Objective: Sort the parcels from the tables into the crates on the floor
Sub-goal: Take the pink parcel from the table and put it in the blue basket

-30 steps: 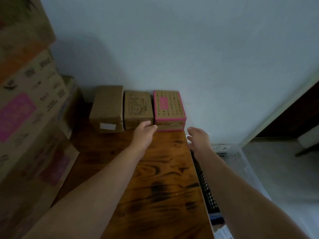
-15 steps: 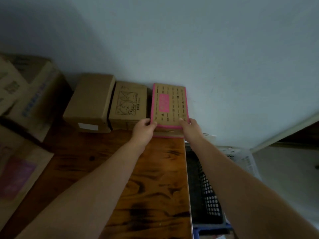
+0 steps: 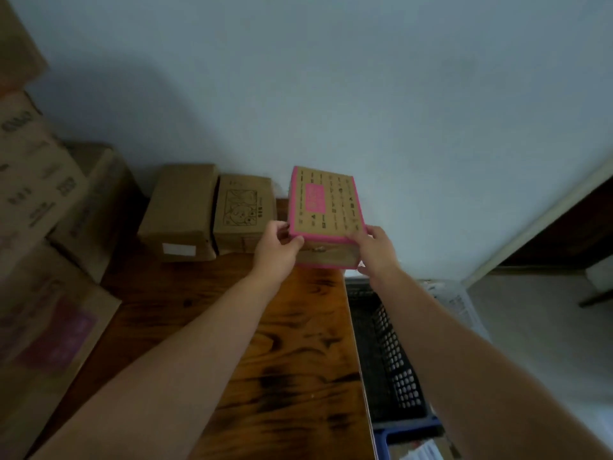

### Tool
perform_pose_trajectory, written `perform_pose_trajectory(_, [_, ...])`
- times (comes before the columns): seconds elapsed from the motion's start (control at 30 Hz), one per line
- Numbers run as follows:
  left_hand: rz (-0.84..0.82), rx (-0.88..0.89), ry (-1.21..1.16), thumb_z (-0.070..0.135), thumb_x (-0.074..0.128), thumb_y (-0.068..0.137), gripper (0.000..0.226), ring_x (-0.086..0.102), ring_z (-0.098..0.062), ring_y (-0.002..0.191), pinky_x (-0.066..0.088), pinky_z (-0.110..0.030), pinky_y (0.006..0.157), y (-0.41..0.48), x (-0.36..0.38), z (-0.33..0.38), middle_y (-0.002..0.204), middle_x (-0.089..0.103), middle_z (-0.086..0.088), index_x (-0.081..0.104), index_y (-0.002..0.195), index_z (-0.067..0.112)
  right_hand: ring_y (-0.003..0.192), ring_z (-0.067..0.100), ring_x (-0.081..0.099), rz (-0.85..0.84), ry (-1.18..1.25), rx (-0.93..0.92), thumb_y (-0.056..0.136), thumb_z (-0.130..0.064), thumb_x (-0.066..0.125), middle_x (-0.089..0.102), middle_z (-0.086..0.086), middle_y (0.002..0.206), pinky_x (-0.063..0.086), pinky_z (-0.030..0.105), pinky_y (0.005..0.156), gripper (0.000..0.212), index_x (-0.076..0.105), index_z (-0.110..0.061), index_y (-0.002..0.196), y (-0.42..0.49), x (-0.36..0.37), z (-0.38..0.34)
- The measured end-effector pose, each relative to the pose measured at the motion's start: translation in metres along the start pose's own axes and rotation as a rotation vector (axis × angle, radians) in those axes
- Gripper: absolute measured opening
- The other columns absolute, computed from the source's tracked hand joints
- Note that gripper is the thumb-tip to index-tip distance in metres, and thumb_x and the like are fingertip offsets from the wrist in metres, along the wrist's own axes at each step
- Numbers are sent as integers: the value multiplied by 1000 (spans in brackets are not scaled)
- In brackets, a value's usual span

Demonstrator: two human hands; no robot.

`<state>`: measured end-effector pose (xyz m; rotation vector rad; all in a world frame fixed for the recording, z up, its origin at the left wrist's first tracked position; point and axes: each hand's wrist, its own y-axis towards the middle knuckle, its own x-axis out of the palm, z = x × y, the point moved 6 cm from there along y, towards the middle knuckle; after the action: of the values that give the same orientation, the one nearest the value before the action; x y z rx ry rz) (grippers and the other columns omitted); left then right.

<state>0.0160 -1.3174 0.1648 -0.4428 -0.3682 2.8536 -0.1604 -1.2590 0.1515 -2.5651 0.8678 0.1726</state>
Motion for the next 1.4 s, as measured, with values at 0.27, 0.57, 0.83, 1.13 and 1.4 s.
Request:
perform_pose_trajectory(0.27, [-68, 96, -131, 36, 60, 89, 39, 54, -22, 112, 47, -37, 95, -65, -44, 13, 119, 59, -1, 57, 123, 16, 97, 16, 60, 33, 172, -213, 91, -37, 58, 59, -3, 110, 51, 30, 73, 35, 51, -20, 121, -94, -8, -29])
perform_pose_trajectory(0.57, [-104, 67, -188, 49, 58, 87, 35, 62, -23, 94, 53, -36, 79, -101, -93, 27, 105, 61, -6, 51, 102, 18, 86, 1, 60, -168, 188, -351, 90, -28, 63, 57, -12, 107, 51, 11, 57, 56, 37, -19, 139, -174, 9, -34])
perform_pose_trajectory(0.83, [-129, 42, -280, 68, 55, 75, 55, 58, -26, 105, 44, -45, 98, -126, -100, 42, 106, 65, -5, 58, 105, 23, 90, -1, 59, -130, -115, -504, 81, -36, 70, 62, -13, 104, 52, 26, 83, 56, 47, -22, 130, -182, -8, -53])
perform_pose_trajectory(1.13, [-351, 193, -230, 15, 73, 76, 46, 62, -25, 105, 50, -42, 90, -132, -89, 40, 123, 58, -6, 47, 114, 23, 87, 13, 68, -17, -124, -424, 89, -54, 52, 70, -3, 97, 52, 23, 69, 48, 60, -13, 111, -167, -18, -49])
perform_pose_trajectory(1.4, [-264, 165, -316, 13, 69, 82, 35, 68, -24, 88, 55, -37, 77, -116, -96, 39, 104, 68, -9, 51, 112, 20, 81, 15, 71, -105, 86, -327, 93, -45, 53, 73, 0, 93, 54, 27, 67, 40, 61, -11, 113, -157, -13, -49])
